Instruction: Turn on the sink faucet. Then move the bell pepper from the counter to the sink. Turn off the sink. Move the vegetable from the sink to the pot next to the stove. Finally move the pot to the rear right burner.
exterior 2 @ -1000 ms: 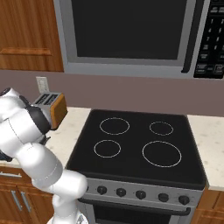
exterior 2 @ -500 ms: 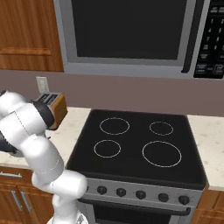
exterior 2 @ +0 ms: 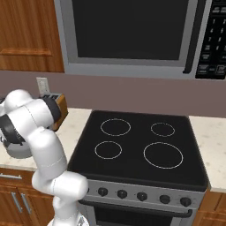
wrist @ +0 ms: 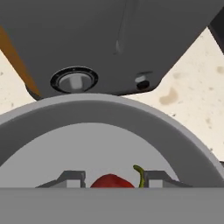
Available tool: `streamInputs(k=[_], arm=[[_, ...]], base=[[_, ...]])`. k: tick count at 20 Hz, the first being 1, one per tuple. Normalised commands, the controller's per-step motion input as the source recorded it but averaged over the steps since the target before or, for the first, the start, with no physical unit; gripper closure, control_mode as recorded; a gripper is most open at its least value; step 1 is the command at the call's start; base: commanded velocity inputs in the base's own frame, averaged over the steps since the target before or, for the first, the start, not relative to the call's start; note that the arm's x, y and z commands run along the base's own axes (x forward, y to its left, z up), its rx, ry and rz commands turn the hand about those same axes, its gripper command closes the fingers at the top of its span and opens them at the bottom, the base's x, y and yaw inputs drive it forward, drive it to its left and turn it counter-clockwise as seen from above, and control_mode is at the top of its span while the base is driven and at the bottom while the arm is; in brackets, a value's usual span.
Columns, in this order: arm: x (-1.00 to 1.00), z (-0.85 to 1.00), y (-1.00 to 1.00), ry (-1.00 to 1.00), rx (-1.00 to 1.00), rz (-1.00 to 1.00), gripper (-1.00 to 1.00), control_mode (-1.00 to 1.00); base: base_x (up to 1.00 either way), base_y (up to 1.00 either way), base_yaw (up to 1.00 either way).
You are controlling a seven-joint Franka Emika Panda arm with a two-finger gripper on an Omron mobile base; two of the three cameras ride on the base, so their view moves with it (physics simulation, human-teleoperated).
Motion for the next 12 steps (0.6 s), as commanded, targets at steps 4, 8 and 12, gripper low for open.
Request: streamInputs(k=[4, 8, 12], arm=[[0.00, -0.25, 0.02, 0.00, 0.03, 0.00, 1.00, -1.00], [-0.04, -0.21, 0.00, 0.00, 0.05, 0.00, 1.00, -1.00], [-0.03, -0.23, 0.00, 0.00, 0.04, 0.00, -1.00, -1.00]], base=[[0.00, 0.00, 0.00], [0.00, 0.00, 0.00], [0.00, 0.00, 0.00]])
